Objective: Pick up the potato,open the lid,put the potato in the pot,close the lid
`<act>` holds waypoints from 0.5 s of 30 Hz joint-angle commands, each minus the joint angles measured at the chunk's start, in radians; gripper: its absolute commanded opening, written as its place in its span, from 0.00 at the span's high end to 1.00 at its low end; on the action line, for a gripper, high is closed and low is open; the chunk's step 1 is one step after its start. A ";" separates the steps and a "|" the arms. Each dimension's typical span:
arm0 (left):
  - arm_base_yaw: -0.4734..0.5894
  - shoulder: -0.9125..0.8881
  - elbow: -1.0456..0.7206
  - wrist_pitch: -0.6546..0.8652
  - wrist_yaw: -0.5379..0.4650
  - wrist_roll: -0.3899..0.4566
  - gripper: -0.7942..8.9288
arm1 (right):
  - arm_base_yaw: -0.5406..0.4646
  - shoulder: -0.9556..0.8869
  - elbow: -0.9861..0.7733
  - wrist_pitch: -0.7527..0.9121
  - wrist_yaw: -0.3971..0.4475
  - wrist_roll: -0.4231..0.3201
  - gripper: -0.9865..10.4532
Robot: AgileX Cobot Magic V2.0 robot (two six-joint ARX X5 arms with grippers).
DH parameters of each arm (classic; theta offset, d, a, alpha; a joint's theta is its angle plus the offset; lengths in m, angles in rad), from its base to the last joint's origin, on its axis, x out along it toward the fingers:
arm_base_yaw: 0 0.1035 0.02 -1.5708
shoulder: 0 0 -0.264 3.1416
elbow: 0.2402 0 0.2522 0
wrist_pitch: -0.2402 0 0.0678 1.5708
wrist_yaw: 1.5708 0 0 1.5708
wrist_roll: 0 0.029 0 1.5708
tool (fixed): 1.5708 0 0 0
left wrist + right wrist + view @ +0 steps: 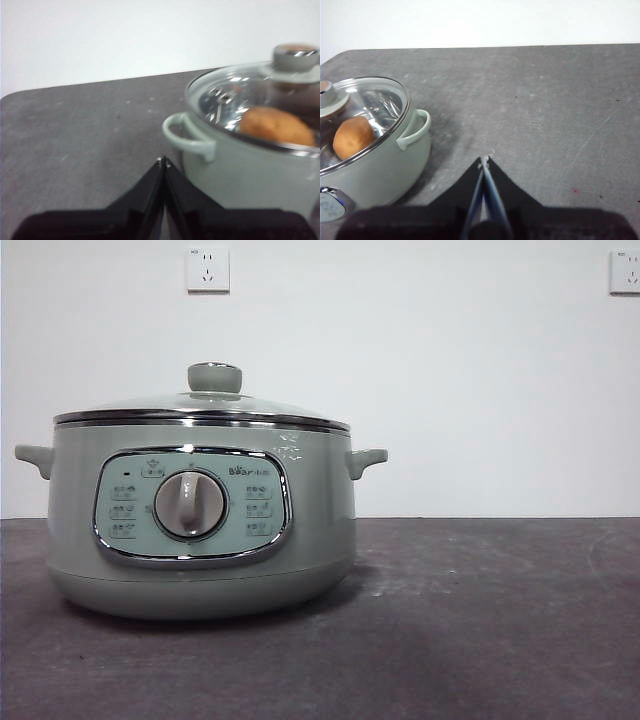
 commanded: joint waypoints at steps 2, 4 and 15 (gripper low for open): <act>0.020 -0.020 -0.060 0.024 0.003 0.002 0.92 | 0.001 0.000 -0.005 0.006 0.004 0.010 0.91; 0.022 -0.027 -0.080 0.024 0.003 0.002 0.92 | 0.001 0.000 -0.005 0.006 0.004 0.010 0.91; 0.022 -0.044 -0.121 0.006 -0.007 0.003 0.92 | 0.001 0.000 -0.005 0.006 0.003 0.010 0.91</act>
